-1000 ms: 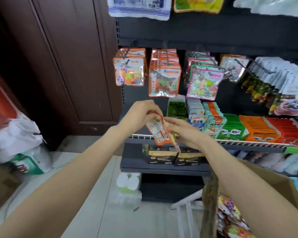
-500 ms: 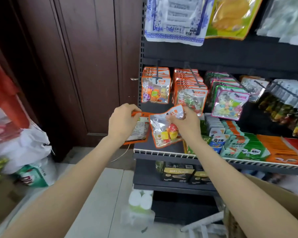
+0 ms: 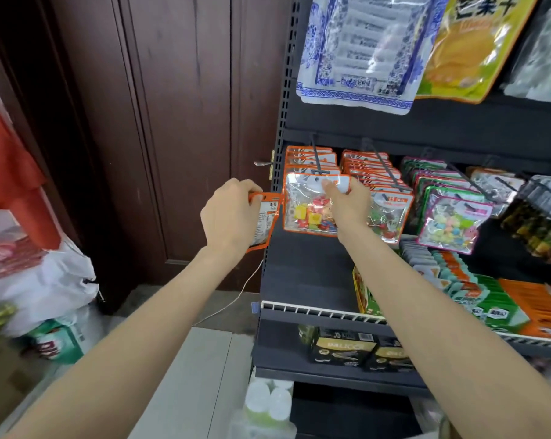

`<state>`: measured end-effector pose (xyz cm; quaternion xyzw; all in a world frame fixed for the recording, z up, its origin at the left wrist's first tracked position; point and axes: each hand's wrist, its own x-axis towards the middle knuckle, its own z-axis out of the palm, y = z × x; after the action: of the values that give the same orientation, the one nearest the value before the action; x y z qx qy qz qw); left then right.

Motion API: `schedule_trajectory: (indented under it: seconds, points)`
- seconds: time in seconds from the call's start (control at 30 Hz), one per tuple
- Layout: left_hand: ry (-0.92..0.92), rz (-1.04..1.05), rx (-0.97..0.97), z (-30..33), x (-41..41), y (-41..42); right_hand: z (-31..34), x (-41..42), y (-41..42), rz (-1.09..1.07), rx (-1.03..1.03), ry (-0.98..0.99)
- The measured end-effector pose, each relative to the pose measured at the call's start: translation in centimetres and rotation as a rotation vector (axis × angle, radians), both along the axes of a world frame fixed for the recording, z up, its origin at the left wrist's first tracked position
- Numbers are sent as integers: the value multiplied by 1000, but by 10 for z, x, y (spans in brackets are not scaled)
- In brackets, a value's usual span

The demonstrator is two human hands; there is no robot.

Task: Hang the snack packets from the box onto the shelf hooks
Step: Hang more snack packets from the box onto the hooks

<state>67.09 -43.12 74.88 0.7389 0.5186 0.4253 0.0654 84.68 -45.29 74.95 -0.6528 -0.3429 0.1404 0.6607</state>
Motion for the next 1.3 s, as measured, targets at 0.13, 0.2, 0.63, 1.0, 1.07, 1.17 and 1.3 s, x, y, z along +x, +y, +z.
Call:
schedule_trajectory:
  seconds: [0.13, 0.2, 0.63, 1.0, 1.07, 1.17, 1.3]
  points:
    - [10, -32, -6, -5, 4, 0, 0, 1, 9, -44, -37, -47]
    - [11, -45, -14, -7, 4, 0, -2, 3, 13, -62, -59, -55]
    - [18, -111, -28, -5, 3, 11, -6, 10, 23, -114, -92, -125]
    - [-144, -199, -112, 5, 19, 20, -8, 19, 45, -154, -340, -678]
    - [-195, -214, -143, 7, 23, 21, -9, 15, 32, -146, -274, -764]
    - [-268, -247, -202, 8, 30, 23, -13, 3, -5, -52, -147, -659]
    - [-406, -351, -331, 7, 49, 15, -14, -17, -46, 502, -336, -434]
